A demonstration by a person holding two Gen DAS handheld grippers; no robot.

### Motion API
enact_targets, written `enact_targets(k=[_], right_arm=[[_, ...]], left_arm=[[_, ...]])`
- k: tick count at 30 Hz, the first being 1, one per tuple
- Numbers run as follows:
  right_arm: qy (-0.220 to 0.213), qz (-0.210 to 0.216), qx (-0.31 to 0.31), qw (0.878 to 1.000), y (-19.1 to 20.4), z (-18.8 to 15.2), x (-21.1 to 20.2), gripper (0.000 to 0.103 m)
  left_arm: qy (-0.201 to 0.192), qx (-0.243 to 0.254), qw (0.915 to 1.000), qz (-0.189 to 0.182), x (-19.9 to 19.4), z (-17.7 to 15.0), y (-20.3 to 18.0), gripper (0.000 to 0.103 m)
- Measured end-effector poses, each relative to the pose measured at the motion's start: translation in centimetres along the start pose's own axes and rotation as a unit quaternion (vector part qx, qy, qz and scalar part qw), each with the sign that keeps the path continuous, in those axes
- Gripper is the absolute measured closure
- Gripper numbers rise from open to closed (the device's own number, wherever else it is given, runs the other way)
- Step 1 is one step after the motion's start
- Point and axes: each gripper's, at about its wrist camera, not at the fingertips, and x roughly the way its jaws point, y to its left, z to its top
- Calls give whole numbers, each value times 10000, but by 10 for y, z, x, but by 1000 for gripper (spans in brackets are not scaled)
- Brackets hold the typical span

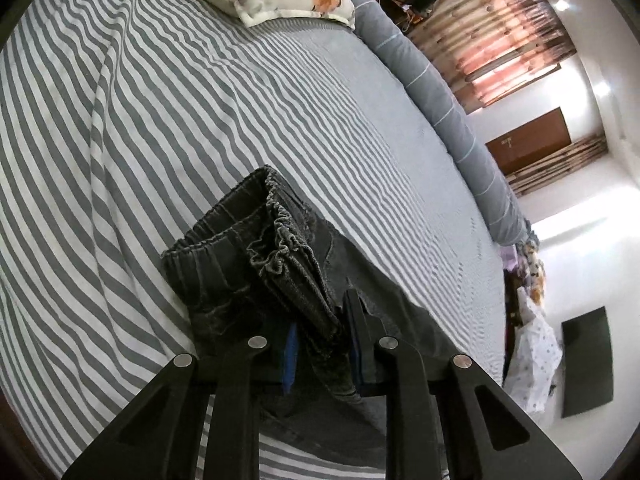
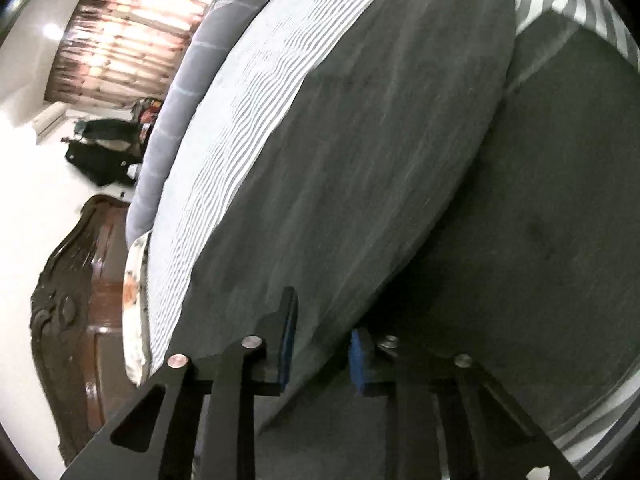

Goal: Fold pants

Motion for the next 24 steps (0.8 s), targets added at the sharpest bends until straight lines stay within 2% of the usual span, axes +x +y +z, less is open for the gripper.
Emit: enact_targets(k=[3,8,13,15,18,21,24], right_arm=[[19,-116,-20,9999,-2,5,-6,97],[-65,-648,-797,9947,22,-15,-29,98],[1,-680,-908,9935,18,-38,-58,98],[145,-751,-935,9927,13,-47,-61,98],[308,-855,-837,9923,1,-56,-58,98],[391,-897,-695,9928,-9,-62,-53,98],[481,-1023,-796,9904,-7,-61,-46,98]], left_arm=[[68,114,9998,125,3,2,1,82],[186,598,9976,309,7,12,-6,82],[250,1318,9905,286,3,26,-16,82],[253,1828,9822,344,3,27,-21,82],[457,2308,9687,794,17,20,-14,82],[864,2320,9604,1282,37,6,13,82],[907,2230,9612,1345,44,-3,31,81]])
